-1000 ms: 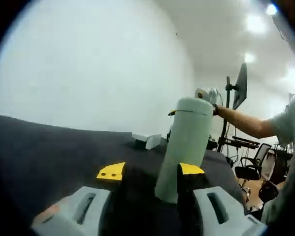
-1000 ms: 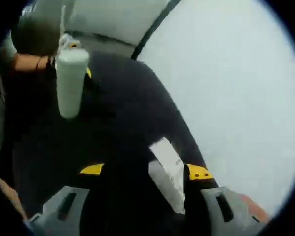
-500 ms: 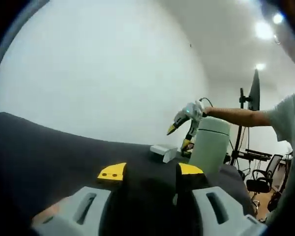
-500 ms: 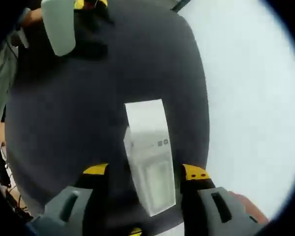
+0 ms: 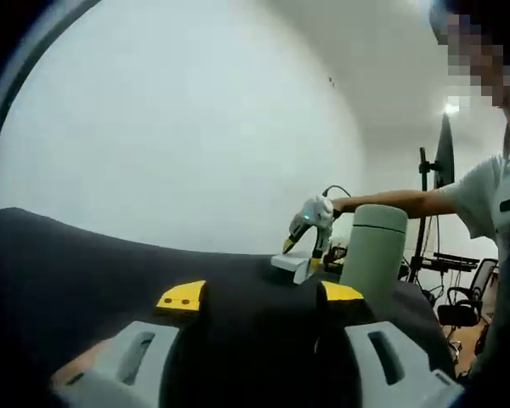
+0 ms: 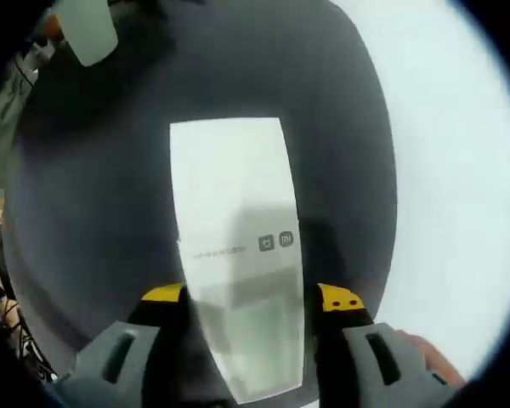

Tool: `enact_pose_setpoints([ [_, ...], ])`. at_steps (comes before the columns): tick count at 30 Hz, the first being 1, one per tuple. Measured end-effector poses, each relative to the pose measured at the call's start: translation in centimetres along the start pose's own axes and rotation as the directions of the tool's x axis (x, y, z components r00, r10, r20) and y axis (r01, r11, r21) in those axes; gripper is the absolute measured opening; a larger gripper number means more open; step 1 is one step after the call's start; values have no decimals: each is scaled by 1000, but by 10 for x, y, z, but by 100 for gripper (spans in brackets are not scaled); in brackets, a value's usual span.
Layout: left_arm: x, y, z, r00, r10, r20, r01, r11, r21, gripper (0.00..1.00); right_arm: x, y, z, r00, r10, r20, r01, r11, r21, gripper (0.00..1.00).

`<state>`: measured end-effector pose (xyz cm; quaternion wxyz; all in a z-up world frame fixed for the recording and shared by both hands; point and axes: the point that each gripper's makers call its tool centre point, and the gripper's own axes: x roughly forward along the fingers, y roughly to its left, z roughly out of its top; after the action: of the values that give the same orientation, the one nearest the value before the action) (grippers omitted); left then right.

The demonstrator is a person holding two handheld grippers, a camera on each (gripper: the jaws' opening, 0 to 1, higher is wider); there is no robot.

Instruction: Assemble the cup parts correctly, then place the assembled cup into the box.

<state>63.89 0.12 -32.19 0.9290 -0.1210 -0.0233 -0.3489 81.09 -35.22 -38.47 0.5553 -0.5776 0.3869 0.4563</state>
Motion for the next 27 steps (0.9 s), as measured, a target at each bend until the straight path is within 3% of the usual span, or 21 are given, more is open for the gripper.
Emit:
enact_pose_setpoints([
  [6, 1, -1, -3, 1000, -1, -15, 1, 1000, 3, 46, 0, -2, -1, 999, 18, 31, -18, 1000, -16, 51],
  [11, 1, -1, -2, 1000, 4, -10, -4, 1000, 0, 45, -9, -6, 3, 995, -1, 96, -6, 998, 68, 49],
  [12, 0, 0, -2, 1000, 6, -10, -6, 1000, -2, 45, -15, -11, 7, 989, -26, 143, 7, 992, 129, 49],
  [17, 0, 2, -2, 1000, 17, -8, -17, 1000, -8, 44, -47, -15, 17, 951, -74, 299, -7, 965, 261, 49],
  [20, -2, 6, -1, 1000, 23, -6, -23, 1000, -14, 43, -70, -22, 22, 900, -136, 413, -21, 935, 354, 49],
  [24, -4, 12, 0, 1000, 29, -3, -29, 999, -26, 42, -101, -17, 36, 781, -200, 592, -119, 882, 456, 49],
  [27, -4, 13, 2, 999, 35, 8, -35, 998, -42, 41, -117, -10, 46, 692, -212, 690, -201, 861, 467, 49],
])
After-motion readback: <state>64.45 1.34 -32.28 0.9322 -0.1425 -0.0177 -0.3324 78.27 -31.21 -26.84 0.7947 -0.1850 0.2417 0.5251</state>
